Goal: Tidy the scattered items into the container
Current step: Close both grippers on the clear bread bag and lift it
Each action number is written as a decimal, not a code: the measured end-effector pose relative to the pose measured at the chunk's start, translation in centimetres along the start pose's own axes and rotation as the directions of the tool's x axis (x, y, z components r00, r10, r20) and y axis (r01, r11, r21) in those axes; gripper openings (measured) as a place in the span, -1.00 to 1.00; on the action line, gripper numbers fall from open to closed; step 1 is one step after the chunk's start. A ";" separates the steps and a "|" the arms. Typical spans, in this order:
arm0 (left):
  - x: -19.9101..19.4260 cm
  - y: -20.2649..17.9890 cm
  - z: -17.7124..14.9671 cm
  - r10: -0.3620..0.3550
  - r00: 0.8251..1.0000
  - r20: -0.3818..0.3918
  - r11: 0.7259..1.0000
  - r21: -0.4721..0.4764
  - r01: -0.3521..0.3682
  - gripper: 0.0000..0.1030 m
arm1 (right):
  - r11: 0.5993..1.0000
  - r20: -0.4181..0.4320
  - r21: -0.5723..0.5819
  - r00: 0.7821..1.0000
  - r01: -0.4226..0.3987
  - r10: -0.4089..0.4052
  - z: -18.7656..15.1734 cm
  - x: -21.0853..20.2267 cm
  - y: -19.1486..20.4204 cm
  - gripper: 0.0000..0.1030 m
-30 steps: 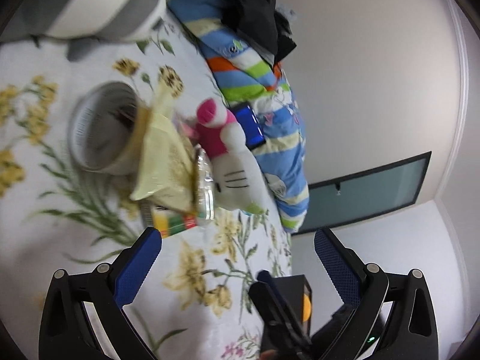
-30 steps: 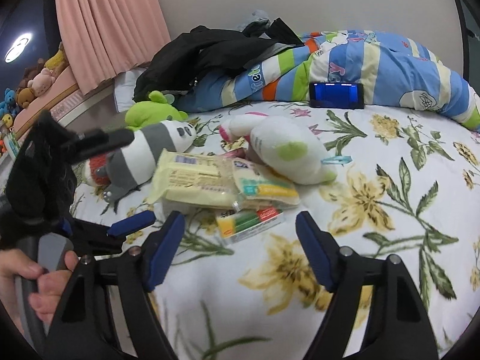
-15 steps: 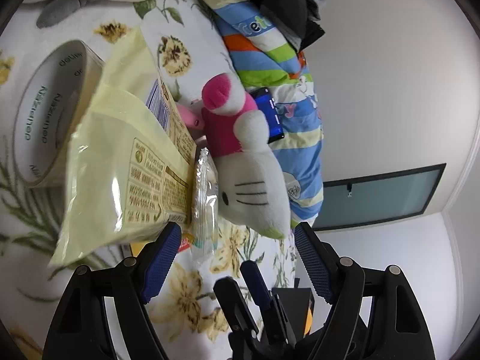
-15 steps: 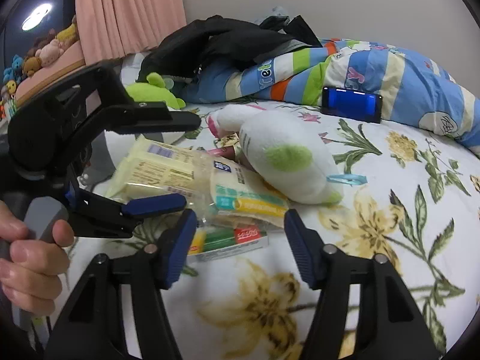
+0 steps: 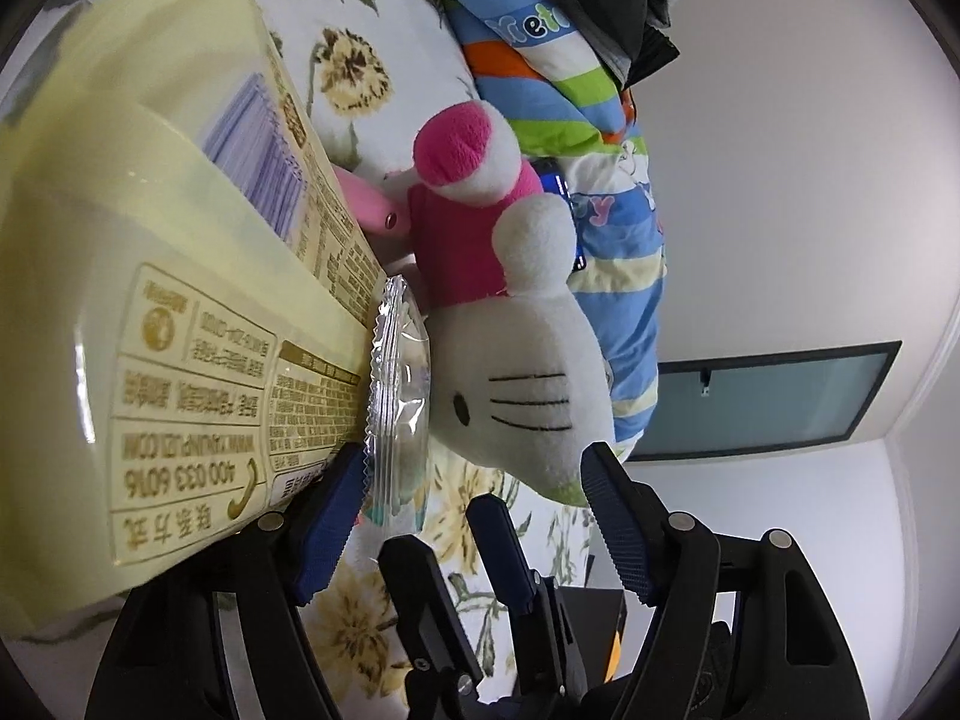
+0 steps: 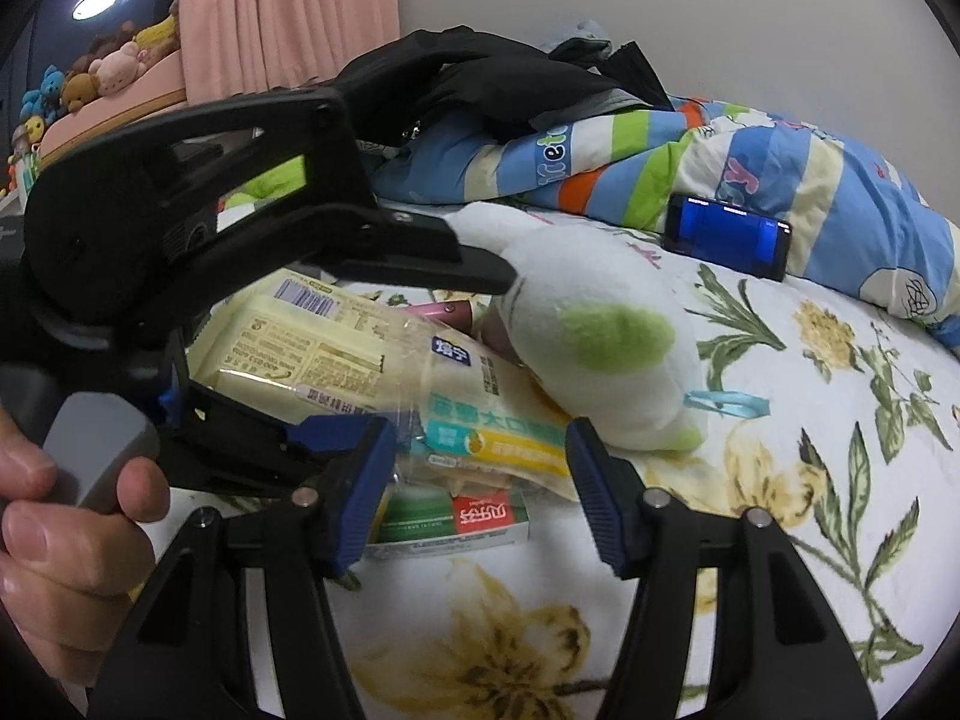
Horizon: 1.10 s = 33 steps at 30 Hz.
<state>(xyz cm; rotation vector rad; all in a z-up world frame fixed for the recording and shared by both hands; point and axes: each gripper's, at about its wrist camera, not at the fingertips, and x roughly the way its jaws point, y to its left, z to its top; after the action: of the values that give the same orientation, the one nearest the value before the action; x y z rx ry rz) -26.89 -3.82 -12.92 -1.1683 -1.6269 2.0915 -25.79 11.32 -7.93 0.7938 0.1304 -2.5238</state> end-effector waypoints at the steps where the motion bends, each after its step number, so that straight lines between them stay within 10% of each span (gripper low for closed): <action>1: 0.1 0.0 0.0 0.005 1.000 0.001 1.000 0.002 -0.005 0.43 | 1.000 0.002 -0.014 1.000 0.005 -0.005 0.0 0.1 0.1 0.15; 23: 2.6 0.3 -0.1 0.027 0.999 -0.046 0.999 0.041 -0.025 0.42 | 0.894 0.019 -0.423 0.988 0.147 -0.153 -1.3 1.9 1.4 0.02; 33: 4.6 0.1 0.7 0.074 0.996 -0.057 0.995 0.069 -0.070 -0.06 | 0.822 -0.004 -0.547 0.981 0.161 -0.194 -1.1 4.6 -0.2 0.00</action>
<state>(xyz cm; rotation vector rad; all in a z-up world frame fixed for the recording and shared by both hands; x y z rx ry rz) -30.40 -1.49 -15.01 -1.2726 -1.4978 2.1157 -28.64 9.81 -11.42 0.6368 0.9419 -2.4293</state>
